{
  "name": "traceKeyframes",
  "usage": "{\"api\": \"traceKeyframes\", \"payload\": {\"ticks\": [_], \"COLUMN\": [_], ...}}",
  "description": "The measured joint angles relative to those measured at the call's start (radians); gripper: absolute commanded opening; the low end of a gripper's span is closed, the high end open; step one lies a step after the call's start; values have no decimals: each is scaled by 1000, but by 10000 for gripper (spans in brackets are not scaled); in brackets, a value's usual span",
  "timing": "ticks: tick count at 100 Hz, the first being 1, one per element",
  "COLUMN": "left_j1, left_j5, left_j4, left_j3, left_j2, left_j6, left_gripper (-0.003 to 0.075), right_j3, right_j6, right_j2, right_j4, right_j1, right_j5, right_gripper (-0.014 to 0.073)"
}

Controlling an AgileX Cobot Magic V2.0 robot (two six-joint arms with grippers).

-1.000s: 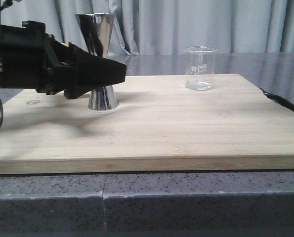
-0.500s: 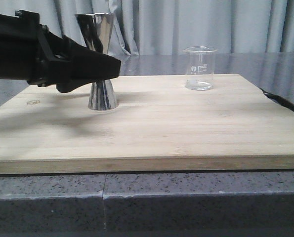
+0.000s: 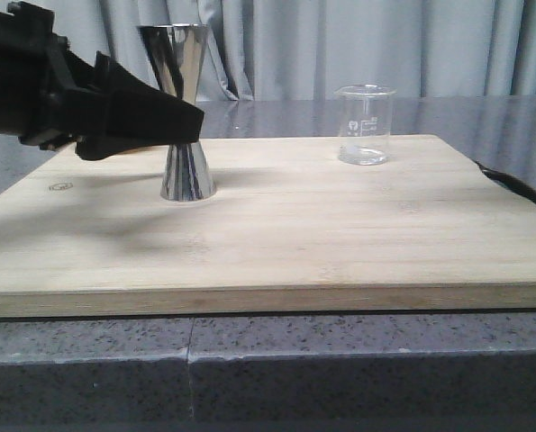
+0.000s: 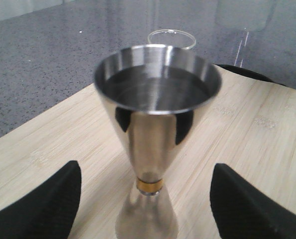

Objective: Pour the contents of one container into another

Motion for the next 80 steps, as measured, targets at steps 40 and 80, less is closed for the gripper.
{"api": "traceKeyframes", "payload": {"ticks": [40, 80], "left_j1": [0, 0], "left_j5": [174, 538], "left_j4": [289, 418], "left_j3": [0, 2], "left_j2": [-191, -529], "left_j6": [-311, -453], "left_gripper": [504, 504], "right_j3": [0, 0], "right_j6": [0, -112], "right_j2": [0, 0], "right_j4": [0, 86], "right_j1": [0, 0], "right_j5": [-15, -7], "right_gripper": [568, 567]}}
